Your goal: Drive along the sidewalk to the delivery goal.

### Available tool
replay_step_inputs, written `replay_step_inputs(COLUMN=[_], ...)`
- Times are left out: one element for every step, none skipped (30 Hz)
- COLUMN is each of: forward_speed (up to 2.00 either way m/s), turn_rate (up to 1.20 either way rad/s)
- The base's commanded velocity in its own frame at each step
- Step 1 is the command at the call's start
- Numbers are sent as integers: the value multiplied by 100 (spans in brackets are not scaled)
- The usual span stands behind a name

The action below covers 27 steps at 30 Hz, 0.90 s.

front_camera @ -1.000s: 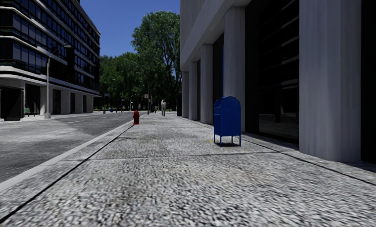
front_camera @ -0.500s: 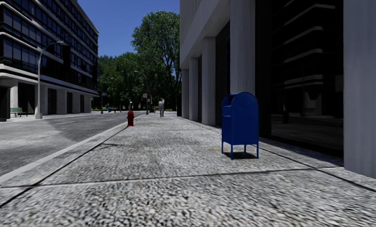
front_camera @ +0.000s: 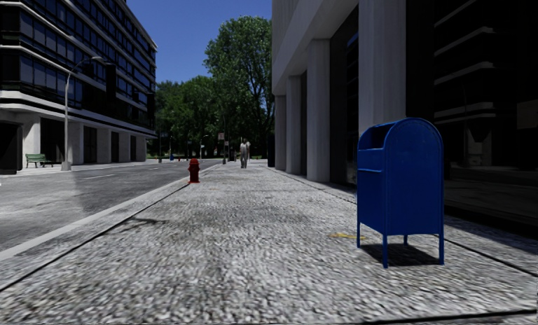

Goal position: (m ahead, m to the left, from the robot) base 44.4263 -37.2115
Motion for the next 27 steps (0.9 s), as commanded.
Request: replay_step_inputs(forward_speed=[200, 200, 200, 200, 200, 200, 200, 200, 200, 200, 200, 200, 200, 200, 200, 200, 200, 200, 200, 200, 200, 200, 200, 200, 200, 200, 200], turn_rate=[31, 31, 31, 26, 0, 0, 0, 0, 0, 0, 0, 0, 0, 0, 0, 0, 0, 0, 0, 0, 0, 0, 0, 0, 0, 0, 0])
